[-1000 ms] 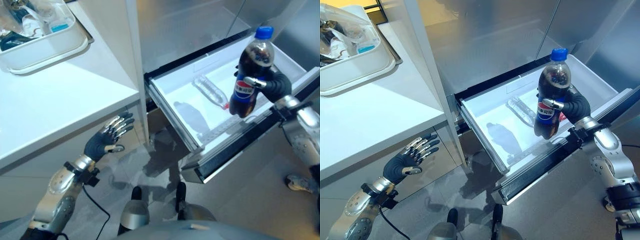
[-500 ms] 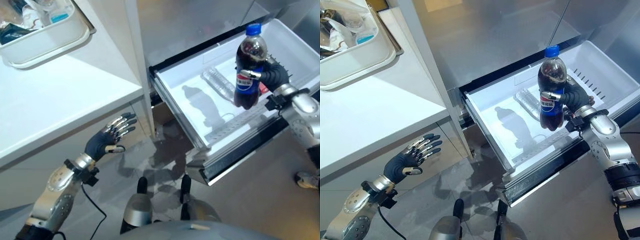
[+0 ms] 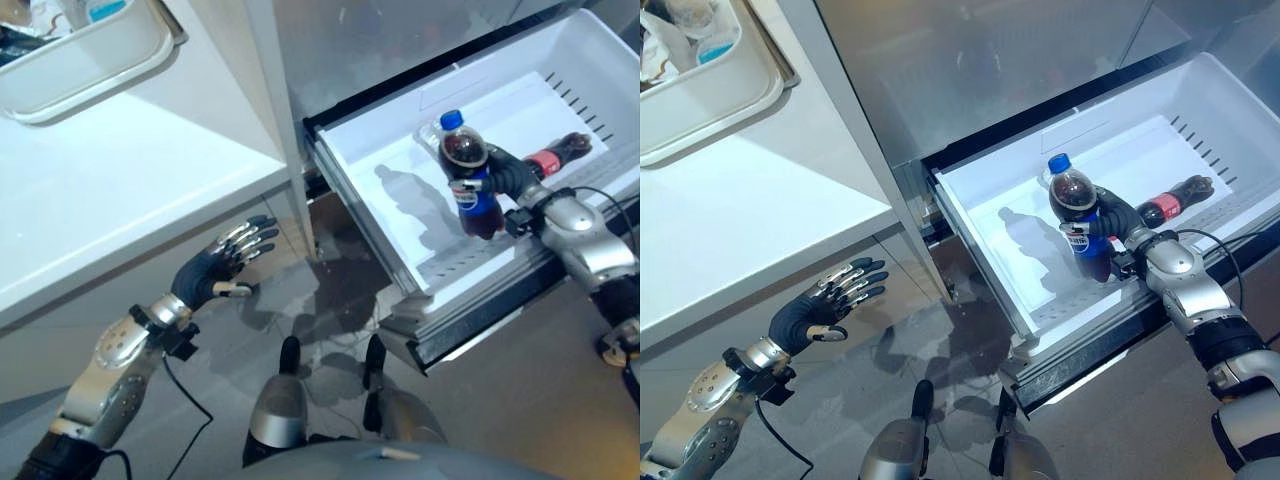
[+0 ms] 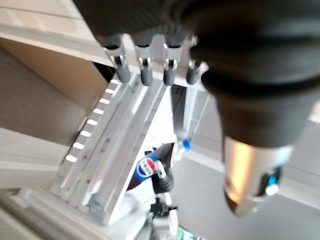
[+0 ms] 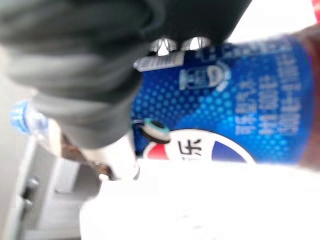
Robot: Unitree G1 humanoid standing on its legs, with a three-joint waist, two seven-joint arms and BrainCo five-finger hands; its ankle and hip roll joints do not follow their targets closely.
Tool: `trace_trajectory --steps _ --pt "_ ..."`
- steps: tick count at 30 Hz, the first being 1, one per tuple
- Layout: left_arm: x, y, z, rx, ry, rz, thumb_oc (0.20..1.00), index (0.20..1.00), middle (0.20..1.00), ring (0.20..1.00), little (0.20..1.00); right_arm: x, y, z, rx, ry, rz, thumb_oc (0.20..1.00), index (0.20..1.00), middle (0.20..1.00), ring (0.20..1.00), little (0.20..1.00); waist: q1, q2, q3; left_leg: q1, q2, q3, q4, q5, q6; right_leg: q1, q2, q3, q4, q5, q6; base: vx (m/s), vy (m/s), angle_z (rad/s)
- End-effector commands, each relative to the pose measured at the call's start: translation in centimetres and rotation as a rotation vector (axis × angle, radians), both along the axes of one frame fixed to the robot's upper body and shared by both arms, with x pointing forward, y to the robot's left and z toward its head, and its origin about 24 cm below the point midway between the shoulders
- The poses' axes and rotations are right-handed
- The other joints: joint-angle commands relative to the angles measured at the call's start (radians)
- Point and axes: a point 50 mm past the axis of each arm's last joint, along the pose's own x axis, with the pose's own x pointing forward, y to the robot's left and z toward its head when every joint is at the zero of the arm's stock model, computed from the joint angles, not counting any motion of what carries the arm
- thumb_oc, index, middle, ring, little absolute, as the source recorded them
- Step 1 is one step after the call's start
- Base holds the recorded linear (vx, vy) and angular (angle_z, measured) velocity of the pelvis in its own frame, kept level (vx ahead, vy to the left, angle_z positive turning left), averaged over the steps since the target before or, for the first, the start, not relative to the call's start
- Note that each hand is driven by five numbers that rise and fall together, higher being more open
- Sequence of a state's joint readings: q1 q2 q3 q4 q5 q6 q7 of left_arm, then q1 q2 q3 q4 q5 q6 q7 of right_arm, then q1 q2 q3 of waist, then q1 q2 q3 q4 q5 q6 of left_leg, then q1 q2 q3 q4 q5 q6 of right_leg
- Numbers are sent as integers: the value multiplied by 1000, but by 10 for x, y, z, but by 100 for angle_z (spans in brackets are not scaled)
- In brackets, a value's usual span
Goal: Take the drinks into the refrigerator
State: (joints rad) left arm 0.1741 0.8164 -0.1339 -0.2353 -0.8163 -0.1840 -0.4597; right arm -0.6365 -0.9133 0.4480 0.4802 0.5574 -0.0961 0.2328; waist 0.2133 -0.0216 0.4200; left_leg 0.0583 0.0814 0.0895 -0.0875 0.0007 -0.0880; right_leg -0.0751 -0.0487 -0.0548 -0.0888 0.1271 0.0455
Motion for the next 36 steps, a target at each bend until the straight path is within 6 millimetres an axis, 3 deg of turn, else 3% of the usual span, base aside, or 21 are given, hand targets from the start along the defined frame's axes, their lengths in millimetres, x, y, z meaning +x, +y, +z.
trace_trajectory --steps 1,6,13,36 --pt "-10 -16 17 5 -96 -85 1000 1000 1000 1000 1000 14 23 41 -80 -125 93 200 200 200 200 200 20 -4 -21 -60 4 -68 13 18 26 -55 -89 -67 192 -65 104 0 0 0" --pt "-9 -17 23 32 -122 -92 1000 1000 1000 1000 1000 18 32 23 -114 -67 102 200 200 200 200 200 25 -7 1 -74 6 -72 15 23 27 -65 -89 -67 194 -63 102 -27 -10 0" --pt "-7 -17 30 60 -162 -89 1000 1000 1000 1000 1000 21 49 13 -134 -39 145 200 200 200 200 200 28 -6 30 -93 7 -76 17 31 26 -82 -89 -70 192 -58 102 -5 0 0" --pt "-6 -14 40 107 -206 -61 1000 1000 1000 1000 1000 36 61 23 -315 -7 154 200 200 200 200 200 34 -37 87 -135 12 -79 14 45 22 -115 -82 -70 184 -42 101 -1 0 0"
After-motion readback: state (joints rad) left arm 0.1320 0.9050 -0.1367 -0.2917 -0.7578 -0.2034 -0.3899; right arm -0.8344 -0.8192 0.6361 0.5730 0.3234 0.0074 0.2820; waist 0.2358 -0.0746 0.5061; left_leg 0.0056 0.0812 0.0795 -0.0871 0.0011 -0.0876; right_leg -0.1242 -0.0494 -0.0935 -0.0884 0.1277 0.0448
